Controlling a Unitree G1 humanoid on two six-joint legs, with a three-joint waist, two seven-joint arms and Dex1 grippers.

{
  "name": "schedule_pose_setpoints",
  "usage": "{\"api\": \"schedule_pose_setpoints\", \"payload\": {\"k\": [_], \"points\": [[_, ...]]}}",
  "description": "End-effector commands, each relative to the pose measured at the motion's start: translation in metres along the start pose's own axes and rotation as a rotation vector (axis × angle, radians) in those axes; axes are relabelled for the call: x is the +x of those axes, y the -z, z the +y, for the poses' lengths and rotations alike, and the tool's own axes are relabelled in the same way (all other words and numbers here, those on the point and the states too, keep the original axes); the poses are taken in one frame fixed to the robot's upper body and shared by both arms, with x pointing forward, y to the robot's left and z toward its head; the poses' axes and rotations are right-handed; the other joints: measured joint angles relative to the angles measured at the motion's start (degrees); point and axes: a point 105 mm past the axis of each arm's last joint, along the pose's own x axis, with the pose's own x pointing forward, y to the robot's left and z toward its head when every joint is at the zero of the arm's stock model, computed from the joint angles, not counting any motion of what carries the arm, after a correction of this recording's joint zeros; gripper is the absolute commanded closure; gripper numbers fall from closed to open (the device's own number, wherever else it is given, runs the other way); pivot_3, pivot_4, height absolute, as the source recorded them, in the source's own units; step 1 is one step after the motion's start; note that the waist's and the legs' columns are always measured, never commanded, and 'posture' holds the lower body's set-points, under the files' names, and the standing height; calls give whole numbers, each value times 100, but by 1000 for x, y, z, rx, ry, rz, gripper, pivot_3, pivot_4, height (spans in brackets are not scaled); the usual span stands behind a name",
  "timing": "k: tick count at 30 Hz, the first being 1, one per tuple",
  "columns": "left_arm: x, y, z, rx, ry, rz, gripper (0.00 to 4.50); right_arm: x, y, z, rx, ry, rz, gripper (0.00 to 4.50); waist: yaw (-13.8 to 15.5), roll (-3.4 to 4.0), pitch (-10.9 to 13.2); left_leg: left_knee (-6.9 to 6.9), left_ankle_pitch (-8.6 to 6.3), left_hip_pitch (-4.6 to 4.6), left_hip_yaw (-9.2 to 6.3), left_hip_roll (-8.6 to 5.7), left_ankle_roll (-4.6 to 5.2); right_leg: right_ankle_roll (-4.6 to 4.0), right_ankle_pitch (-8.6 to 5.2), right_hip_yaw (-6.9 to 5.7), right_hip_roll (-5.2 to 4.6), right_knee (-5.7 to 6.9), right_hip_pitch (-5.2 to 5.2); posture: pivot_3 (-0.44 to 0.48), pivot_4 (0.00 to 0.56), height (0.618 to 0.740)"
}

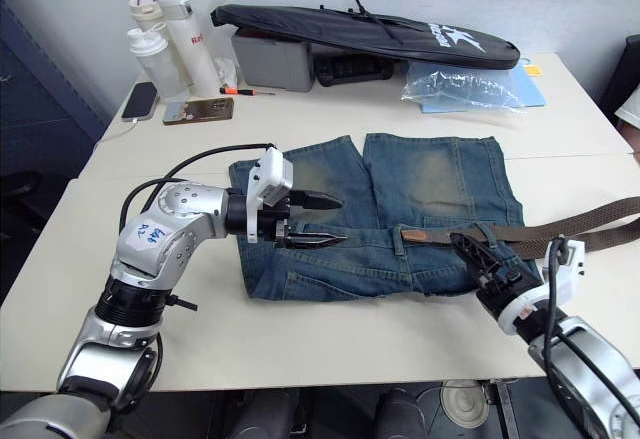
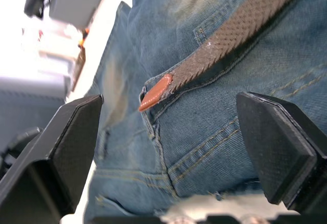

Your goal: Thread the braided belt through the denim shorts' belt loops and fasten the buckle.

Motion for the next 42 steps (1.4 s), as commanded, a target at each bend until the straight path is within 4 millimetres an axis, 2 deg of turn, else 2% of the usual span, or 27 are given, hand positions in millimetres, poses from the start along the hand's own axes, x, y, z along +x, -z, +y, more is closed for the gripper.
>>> {"api": "schedule_pose_setpoints", "payload": {"k": [1,7,11,22,28,33,38,40,42], "points": [[-2,-10,-3,50,-10,-22,1064,4,-10,6,65,-32,-54,63,0,3,-2,0,0,0,0,0,0,0,0,3,0,0,-1,0,150,658],[-2,-8,-2,56,-24,-8,1064,19,-12,-1,113,-23,-56,63,11,9,-5,2,0,-1,-1,2,1,0,0,3,-1,-1,-2,0,150,658],[0,-4,-2,99,-24,31,1064,26,-6,-6,130,-12,-34,63,8,20,-12,0,0,-1,2,1,1,0,0,3,0,0,-4,0,150,658],[0,-9,2,117,-40,18,1064,38,-11,-10,181,-46,-76,63,2,24,-15,-1,-1,-1,0,3,2,0,0,7,0,0,-7,0,150,658],[0,-10,3,129,-41,25,1064,48,-19,-27,201,-32,-111,63,-9,26,-17,-2,-1,1,2,2,2,0,0,8,0,0,-8,0,150,658],[-1,-10,1,128,-40,28,1064,47,-30,-40,213,-30,-153,63,-1,26,-19,0,-2,0,2,3,3,0,0,7,0,2,-5,0,150,658],[-1,-9,2,132,-42,32,1064,50,-28,-45,208,-21,-130,63,6,24,-21,2,-2,0,2,4,3,0,0,6,-1,0,-4,0,150,658],[0,-10,2,133,-43,30,1064,52,-24,-47,206,-14,-117,567,6,23,-21,2,-2,0,2,4,3,0,0,6,-1,0,-3,0,150,658],[0,-9,2,134,-43,31,1064,54,-21,-46,189,-23,-107,1284,6,23,-22,2,-2,0,3,4,3,0,0,6,-1,0,-4,0,150,658]]}}
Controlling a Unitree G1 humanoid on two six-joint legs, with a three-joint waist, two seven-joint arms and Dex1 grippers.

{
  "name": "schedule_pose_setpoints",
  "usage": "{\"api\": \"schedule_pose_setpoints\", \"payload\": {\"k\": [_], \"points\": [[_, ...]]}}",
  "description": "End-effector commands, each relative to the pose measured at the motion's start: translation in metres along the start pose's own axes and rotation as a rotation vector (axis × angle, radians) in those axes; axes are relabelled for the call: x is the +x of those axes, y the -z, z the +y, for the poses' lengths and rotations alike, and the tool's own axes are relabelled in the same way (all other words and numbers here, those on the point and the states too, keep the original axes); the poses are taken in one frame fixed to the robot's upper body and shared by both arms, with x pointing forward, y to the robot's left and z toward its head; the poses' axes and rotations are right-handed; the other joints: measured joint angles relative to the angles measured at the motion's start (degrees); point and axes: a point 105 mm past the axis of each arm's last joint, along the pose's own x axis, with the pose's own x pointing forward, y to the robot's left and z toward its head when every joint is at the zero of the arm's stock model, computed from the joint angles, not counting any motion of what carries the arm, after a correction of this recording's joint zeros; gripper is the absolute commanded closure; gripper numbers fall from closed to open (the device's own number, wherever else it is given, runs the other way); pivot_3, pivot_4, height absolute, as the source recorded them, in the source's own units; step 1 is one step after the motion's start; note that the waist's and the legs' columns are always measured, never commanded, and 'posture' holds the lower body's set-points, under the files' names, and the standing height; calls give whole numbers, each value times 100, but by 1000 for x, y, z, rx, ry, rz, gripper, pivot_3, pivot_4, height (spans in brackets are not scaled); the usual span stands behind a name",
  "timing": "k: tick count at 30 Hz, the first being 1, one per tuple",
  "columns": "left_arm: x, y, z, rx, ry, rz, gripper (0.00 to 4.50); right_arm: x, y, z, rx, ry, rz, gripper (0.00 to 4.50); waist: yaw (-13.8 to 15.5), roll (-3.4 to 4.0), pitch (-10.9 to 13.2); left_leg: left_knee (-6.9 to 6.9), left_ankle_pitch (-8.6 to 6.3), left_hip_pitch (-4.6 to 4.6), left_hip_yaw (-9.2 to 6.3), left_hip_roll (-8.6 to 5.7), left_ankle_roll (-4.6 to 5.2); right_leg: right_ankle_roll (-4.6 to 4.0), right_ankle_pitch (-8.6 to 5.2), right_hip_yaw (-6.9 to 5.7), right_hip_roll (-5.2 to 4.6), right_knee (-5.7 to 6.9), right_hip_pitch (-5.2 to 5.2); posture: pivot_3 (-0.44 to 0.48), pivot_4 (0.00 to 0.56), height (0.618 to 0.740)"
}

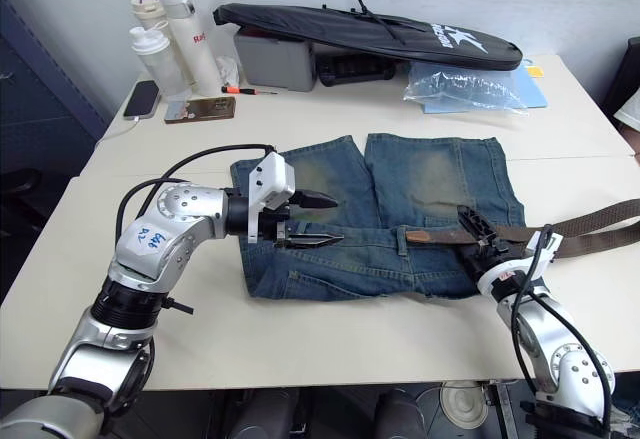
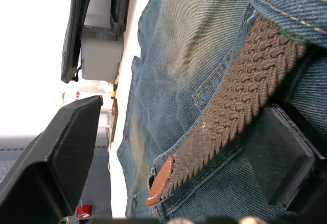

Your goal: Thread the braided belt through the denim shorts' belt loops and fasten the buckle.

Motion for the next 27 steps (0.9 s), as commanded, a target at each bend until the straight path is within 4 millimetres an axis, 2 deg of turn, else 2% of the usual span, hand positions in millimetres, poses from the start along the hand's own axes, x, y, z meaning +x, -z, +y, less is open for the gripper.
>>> {"api": "schedule_pose_setpoints", "payload": {"k": [1,6,11,15,18,23,25,27], "points": [[0,-13,-1,63,1,-18,1064,0,1,-9,-29,30,2,1809,-2,0,0,-1,0,0,0,0,0,0,0,0,0,0,0,0,150,658],[0,-10,0,62,-1,-13,1064,3,2,-6,-34,5,-24,4346,-20,-11,-5,-5,0,2,1,-1,0,0,0,0,2,0,0,0,150,658],[0,-9,1,67,0,-8,1064,0,-6,-1,-100,-39,-86,4442,-44,-18,-7,-4,-1,3,-1,1,0,0,0,5,1,-4,-1,0,150,658],[1,-8,0,73,11,0,1064,-1,-3,-10,-397,-8,-78,4442,-30,-16,-8,-5,-1,3,2,0,2,0,0,5,-1,-7,-1,0,150,658],[1,-7,0,75,15,4,1064,3,7,-2,-466,-70,-105,4442,-25,-18,-9,-4,-2,4,6,-1,2,1,0,4,-1,-11,-1,0,150,658],[3,-8,-1,78,24,1,1064,6,23,1,-503,-120,-114,4442,-47,-19,-8,-8,-1,6,3,-1,0,1,0,5,0,-9,-2,0,150,658],[3,-9,-1,79,26,0,1064,5,24,-1,-496,-122,-126,4442,-78,-18,-9,-10,0,7,0,-1,-2,1,0,5,2,-6,-2,0,150,658],[3,-9,-1,81,25,-2,1064,3,14,-10,-517,-81,-153,4442,-117,-18,-9,-14,0,7,-2,-1,-3,1,0,4,3,-3,-2,0,150,658]]}}
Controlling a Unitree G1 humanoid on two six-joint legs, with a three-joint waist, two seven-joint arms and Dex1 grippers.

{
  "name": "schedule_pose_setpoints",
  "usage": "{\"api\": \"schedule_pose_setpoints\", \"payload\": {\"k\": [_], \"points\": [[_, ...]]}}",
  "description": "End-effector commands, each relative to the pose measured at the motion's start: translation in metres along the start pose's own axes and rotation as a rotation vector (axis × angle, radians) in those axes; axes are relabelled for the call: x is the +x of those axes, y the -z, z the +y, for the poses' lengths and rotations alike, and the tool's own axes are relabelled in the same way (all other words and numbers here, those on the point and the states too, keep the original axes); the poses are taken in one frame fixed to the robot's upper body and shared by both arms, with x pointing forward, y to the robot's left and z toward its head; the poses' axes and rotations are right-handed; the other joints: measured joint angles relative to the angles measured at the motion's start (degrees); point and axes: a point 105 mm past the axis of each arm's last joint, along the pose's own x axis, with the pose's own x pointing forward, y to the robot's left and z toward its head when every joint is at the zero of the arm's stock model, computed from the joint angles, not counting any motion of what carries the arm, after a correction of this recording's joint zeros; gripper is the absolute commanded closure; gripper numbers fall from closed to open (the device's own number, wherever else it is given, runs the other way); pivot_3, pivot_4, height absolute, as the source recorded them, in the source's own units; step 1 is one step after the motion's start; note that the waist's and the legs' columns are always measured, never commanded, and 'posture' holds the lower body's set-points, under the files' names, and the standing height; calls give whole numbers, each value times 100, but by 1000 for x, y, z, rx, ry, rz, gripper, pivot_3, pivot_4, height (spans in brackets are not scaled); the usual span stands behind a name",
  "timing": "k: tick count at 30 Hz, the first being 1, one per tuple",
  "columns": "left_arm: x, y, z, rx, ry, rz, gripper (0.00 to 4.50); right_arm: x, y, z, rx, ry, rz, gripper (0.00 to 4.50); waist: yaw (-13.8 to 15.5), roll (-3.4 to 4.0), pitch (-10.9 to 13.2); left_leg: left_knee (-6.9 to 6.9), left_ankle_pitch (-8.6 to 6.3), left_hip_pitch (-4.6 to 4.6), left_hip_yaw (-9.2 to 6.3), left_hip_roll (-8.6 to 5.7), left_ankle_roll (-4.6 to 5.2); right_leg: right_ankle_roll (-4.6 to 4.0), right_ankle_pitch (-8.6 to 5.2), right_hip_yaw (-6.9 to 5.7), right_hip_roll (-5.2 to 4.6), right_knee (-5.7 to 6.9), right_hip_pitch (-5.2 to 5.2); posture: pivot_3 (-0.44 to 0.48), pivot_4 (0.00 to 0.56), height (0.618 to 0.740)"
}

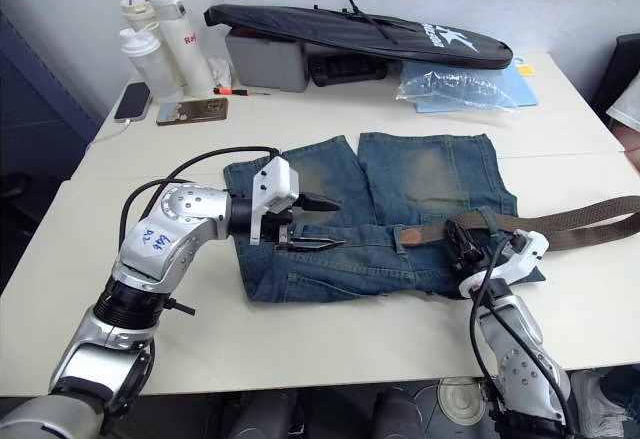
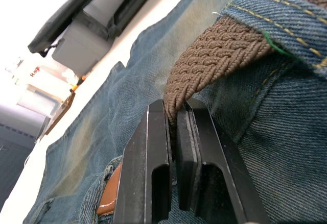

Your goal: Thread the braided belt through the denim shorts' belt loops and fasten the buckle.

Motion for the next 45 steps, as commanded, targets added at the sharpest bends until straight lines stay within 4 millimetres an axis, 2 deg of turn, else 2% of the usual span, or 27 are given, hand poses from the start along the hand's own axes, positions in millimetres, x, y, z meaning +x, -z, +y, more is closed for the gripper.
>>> {"api": "schedule_pose_setpoints", "payload": {"k": [1,3,6,11,15,18,22,27,32,35,37,39,43,45], "points": [[0,-10,2,49,0,-15,1064,-6,-3,-20,-41,74,-20,4442,-37,0,0,-2,0,0,-3,0,-1,0,0,0,0,0,0,0,150,658],[0,-11,2,49,2,-17,1064,-8,-6,-28,-42,109,-38,4442,-37,0,0,-1,0,1,-5,-2,-1,0,0,0,0,0,3,0,150,658],[1,-11,1,49,5,-18,1064,-7,0,-24,-45,93,-24,4442,-16,-4,-1,7,0,1,-7,-1,0,0,0,-5,-5,-3,10,0,150,658],[2,-11,-1,45,18,-23,1064,-1,16,3,22,1,-9,4442,-38,-7,-3,1,-1,1,-10,1,0,0,0,-5,-5,-5,7,0,150,658],[4,-12,-2,49,23,-29,1064,-6,47,32,66,-142,155,4442,-71,-5,-4,-7,-3,1,-10,1,-6,0,0,0,5,-1,0,0,150,658],[5,-13,-1,51,22,-31,1064,-10,64,38,56,-171,242,4442,-95,-9,-6,-9,-6,4,-11,3,-12,-3,-2,1,19,-1,0,0,150,658],[5,-12,-1,51,20,-30,1064,2,73,33,37,-111,227,4442,-130,-19,-12,-8,-9,11,-11,11,-15,-6,-3,6,31,-2,1,0,150,658],[5,-12,-1,51,15,-28,1064,17,85,40,4,-116,264,4442,-216,-45,-27,-7,-11,28,-2,26,-24,-10,-3,28,48,-4,3,0,150,658],[3,-10,-2,54,14,-18,1064,30,93,69,-3,-196,362,4442,-228,-46,-27,-3,-26,51,28,88,-48,-34,-5,61,88,-6,0,0,150,658],[2,-10,0,60,4,-10,1064,28,103,82,-17,-244,464,4442,-226,-46,-27,-6,-35,62,33,92,-64,-65,-22,65,99,6,-4,0,150,658],[2,-9,2,70,-10,-4,1064,24,112,82,-43,-266,537,4442,-227,-46,-27,-6,-41,63,36,96,-75,-77,-29,66,109,13,-9,0,150,658],[3,-8,2,69,-7,-3,1064,22,119,71,-76,-234,576,4442,-224,-46,-27,-9,-43,67,38,98,-79,-85,-34,66,113,15,-10,0,150,658],[5,-7,-1,68,9,-3,1064,25,119,69,-8,-211,570,4442,-226,-56,-34,-9,-46,74,46,104,-80,-86,-34,72,118,14,-8,0,150,658],[5,-8,-1,70,10,-4,1064,27,113,65,45,-179,533,4442,-222,-62,-37,-8,-47,77,47,107,-79,-86,-35,75,119,15,-6,0,150,658]]}}
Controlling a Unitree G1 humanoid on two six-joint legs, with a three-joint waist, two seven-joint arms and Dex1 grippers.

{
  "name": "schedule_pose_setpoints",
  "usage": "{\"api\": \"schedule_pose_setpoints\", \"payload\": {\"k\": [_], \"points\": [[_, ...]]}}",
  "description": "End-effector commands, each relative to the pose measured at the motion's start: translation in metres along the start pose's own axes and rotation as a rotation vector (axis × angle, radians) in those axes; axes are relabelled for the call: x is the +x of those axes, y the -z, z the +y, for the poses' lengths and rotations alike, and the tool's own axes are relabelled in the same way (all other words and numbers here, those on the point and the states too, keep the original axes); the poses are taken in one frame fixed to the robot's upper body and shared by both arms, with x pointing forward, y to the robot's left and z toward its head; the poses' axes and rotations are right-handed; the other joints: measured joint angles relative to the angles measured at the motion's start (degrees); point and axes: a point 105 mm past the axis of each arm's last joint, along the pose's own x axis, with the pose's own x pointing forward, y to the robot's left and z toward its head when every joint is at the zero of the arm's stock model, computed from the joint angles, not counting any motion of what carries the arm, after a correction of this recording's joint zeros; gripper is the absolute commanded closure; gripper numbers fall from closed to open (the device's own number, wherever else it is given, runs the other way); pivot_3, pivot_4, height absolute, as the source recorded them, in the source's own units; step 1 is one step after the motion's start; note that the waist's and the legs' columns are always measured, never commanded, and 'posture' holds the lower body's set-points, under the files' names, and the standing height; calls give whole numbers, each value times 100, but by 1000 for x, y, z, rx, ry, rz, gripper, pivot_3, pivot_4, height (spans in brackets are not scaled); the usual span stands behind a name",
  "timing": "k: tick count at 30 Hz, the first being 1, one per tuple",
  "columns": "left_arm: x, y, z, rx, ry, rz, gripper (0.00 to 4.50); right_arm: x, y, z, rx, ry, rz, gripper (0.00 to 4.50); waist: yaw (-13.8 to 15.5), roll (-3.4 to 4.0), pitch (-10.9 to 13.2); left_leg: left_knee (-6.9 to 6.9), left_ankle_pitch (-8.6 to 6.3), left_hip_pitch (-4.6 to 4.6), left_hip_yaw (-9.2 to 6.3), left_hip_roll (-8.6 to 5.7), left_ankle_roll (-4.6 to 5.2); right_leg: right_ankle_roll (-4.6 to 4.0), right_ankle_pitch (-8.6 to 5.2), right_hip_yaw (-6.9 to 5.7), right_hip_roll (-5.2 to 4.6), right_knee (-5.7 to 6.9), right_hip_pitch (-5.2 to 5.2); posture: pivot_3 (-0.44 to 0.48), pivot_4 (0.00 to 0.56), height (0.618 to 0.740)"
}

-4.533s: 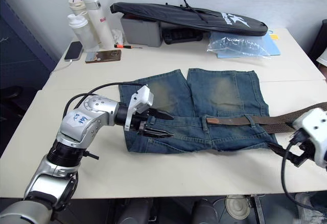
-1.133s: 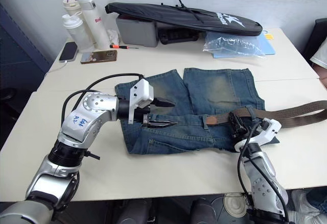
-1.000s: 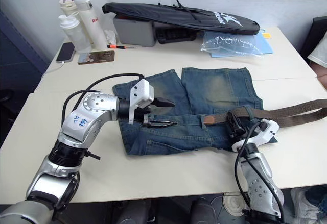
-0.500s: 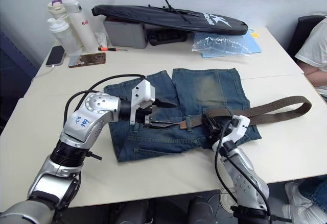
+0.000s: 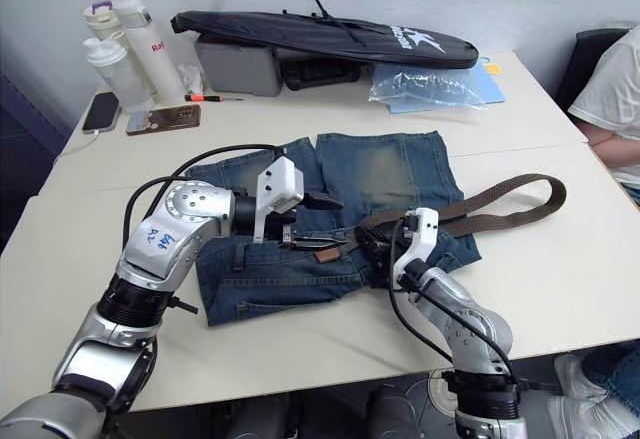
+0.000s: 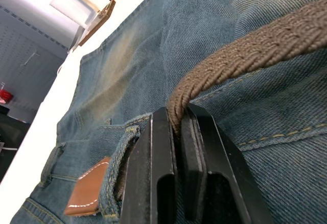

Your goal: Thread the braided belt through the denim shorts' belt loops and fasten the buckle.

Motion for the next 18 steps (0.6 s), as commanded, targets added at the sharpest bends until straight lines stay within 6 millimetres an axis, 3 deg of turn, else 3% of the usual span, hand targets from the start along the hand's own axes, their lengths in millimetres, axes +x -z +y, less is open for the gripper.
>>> {"api": "schedule_pose_setpoints", "payload": {"k": [1,5,12,18], "points": [[1,-8,-1,36,10,-15,1064,1,21,-7,158,19,48,4442,6,-3,-2,1,-1,0,0,2,0,-1,0,1,1,0,0,0,150,658],[1,-7,-1,39,12,-14,1064,-13,-3,-19,245,80,-89,2957,31,2,1,0,-4,-3,1,19,-1,-2,-1,3,1,-2,-3,0,150,658],[3,-8,0,44,15,-17,1064,-38,-35,-32,436,90,-260,2957,98,15,9,5,-12,-15,0,7,13,-1,-1,2,-15,-4,-7,0,150,658],[3,-7,0,49,20,-18,1064,-40,-53,-33,485,73,-321,2957,109,22,12,3,-18,-23,7,-7,26,1,0,6,-20,-1,-21,0,150,658]]}}
